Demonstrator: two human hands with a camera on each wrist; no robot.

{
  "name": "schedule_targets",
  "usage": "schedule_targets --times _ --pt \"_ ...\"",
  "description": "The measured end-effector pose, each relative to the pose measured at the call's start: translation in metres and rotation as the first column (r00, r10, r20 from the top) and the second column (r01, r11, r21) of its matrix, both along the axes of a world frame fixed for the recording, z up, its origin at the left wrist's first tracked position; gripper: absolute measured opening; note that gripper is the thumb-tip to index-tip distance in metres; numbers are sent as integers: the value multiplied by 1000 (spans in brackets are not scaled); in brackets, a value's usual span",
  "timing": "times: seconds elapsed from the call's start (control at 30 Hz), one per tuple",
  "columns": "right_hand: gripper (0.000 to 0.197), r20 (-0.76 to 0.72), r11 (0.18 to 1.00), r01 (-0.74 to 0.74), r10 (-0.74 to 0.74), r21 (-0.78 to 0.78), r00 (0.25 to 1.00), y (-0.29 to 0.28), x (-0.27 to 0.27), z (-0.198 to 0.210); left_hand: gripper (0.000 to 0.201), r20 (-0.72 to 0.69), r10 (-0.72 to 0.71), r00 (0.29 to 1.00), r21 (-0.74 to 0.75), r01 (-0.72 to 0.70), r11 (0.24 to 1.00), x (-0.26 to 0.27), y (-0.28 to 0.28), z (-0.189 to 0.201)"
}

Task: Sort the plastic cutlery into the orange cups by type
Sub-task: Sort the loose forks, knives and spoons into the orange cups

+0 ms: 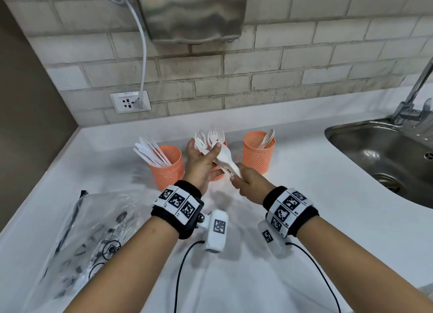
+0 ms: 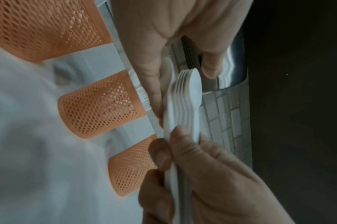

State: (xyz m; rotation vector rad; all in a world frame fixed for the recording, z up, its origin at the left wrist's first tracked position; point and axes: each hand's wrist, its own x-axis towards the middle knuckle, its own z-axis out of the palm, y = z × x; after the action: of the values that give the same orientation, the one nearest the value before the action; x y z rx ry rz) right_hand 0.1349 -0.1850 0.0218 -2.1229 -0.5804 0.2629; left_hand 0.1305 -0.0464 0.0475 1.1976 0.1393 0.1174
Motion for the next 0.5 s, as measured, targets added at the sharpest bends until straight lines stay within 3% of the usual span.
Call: schedule_targets --times 0.07,0.17,0.23,0.4,0.5 --pt "27 47 997 -13 17 -70 999 1 2 -1 61 3 18 1000 66 -19 998 2 -2 1" --pt "34 119 983 -40 62 -179 991 3 5 -1 25 -39 10 999 195 -2 981 6 -4 -7" --pt "34 140 983 -49 75 -179 987 2 7 -2 20 -67 11 998 209 4 978 7 -4 -8" --pt "36 217 986 -42 77 -164 973 -3 15 0 29 91 69 993 168 -83 982 7 -8 -8" --pt "41 217 989 -65 94 -134 972 -7 17 4 54 111 28 993 140 -44 989 9 -5 -7"
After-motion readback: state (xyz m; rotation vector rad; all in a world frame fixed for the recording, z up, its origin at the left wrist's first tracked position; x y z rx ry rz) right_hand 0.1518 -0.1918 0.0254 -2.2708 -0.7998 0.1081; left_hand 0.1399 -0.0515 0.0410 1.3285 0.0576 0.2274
